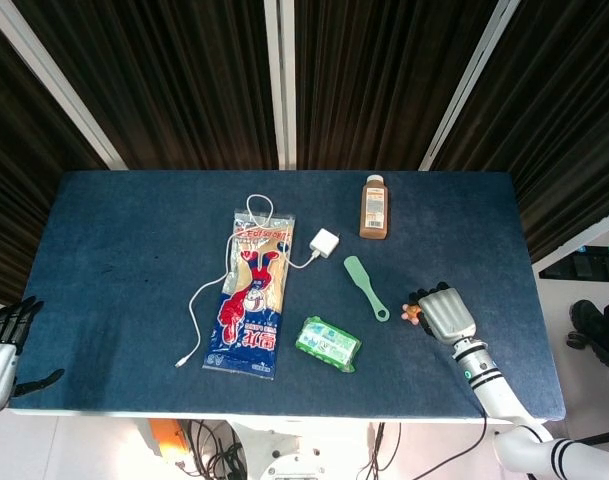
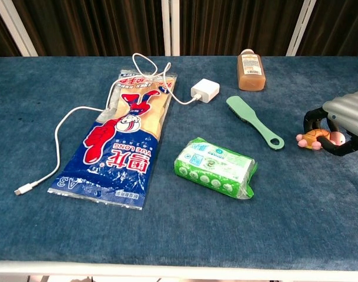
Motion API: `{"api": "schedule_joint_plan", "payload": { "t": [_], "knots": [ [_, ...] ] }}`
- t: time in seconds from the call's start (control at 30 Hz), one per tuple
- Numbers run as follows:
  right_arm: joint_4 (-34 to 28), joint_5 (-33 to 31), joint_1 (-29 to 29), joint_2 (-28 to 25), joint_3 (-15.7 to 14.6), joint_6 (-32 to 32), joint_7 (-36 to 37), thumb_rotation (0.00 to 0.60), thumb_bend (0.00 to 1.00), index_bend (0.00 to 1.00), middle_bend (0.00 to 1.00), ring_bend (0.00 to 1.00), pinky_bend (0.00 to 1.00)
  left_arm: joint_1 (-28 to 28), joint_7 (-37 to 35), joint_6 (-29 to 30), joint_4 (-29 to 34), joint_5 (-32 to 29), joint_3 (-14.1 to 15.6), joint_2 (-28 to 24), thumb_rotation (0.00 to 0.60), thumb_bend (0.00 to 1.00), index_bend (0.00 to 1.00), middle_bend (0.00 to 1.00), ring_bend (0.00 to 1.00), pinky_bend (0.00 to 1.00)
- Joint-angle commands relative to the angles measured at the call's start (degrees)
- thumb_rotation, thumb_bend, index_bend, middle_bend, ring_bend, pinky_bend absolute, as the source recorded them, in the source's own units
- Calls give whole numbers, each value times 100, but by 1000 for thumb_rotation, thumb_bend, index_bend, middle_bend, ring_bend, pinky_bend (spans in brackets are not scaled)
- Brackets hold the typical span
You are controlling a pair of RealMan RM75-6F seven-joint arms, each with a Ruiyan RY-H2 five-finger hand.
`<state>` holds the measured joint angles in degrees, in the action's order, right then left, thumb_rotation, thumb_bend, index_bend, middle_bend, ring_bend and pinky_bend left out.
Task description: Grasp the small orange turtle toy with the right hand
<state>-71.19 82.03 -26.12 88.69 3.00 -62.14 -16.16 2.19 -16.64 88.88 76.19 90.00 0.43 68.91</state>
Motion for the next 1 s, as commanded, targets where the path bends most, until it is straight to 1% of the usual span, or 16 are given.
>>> {"api": "schedule_joint_plan", "payload": {
  "t": [0.03,0.13,0.17,0.23,0.3,0.37,0.4,0.43,0.47,0.53,0.57,0.63,0.73,0.9,1.0],
  "knots": [
    [196,138,30,120,2,-207,156,600,542,1000,884,835,535,-5,1,7,0,-2,-1,-3,600,65,6,0,0,44],
    [286,200,51,148,0,-320,262,600,545,1000,892,845,556,-8,8,11,8,0,-1,-9,600,65,6,0,0,45],
    [300,225,54,135,-14,-335,281,600,539,1000,890,839,542,-9,10,12,12,1,0,-10,600,66,6,0,0,45],
    [323,275,62,76,-43,-372,250,600,474,970,852,790,454,-8,18,8,20,3,2,-14,600,65,6,0,0,45],
    [251,263,74,-21,-64,-344,245,600,396,848,748,672,330,-5,26,3,32,5,2,-19,600,66,6,0,0,47],
    [159,205,94,-145,-54,-328,127,600,334,608,554,454,155,-4,36,-2,40,8,5,-23,600,66,6,0,0,48],
    [95,155,103,-205,-44,-303,75,600,318,522,484,378,102,-3,38,-5,45,8,6,-25,600,65,7,0,0,48],
    [-10,82,108,-294,-26,-256,8,600,297,401,383,274,46,-3,42,-7,53,8,6,-28,600,65,7,0,0,49],
    [-95,45,110,-358,-8,-242,-29,600,275,298,294,185,12,-2,46,-9,58,8,6,-30,600,65,6,0,0,50],
    [-269,-7,123,-490,34,-263,-42,600,255,193,194,91,0,2,58,-17,74,8,7,-34,600,65,6,0,0,53],
    [-326,-10,131,-539,46,-291,-43,600,253,163,167,67,0,3,66,-20,81,10,9,-36,600,65,6,0,0,55],
    [-449,-6,157,-648,50,-340,-42,600,252,144,147,53,0,4,84,-25,98,13,13,-41,600,65,6,0,0,56],
    [-606,7,209,-788,19,-395,-48,600,253,142,145,53,0,4,99,-31,117,13,15,-50,600,65,6,0,0,57],
    [-714,-21,260,-888,-73,-335,-138,600,255,142,176,62,0,10,109,-34,126,21,15,-51,600,66,6,0,0,57],
    [-669,-83,248,-843,-82,-248,-186,600,258,166,194,67,0,9,114,-36,127,24,20,-45,600,65,7,0,0,57]
  ]
}}
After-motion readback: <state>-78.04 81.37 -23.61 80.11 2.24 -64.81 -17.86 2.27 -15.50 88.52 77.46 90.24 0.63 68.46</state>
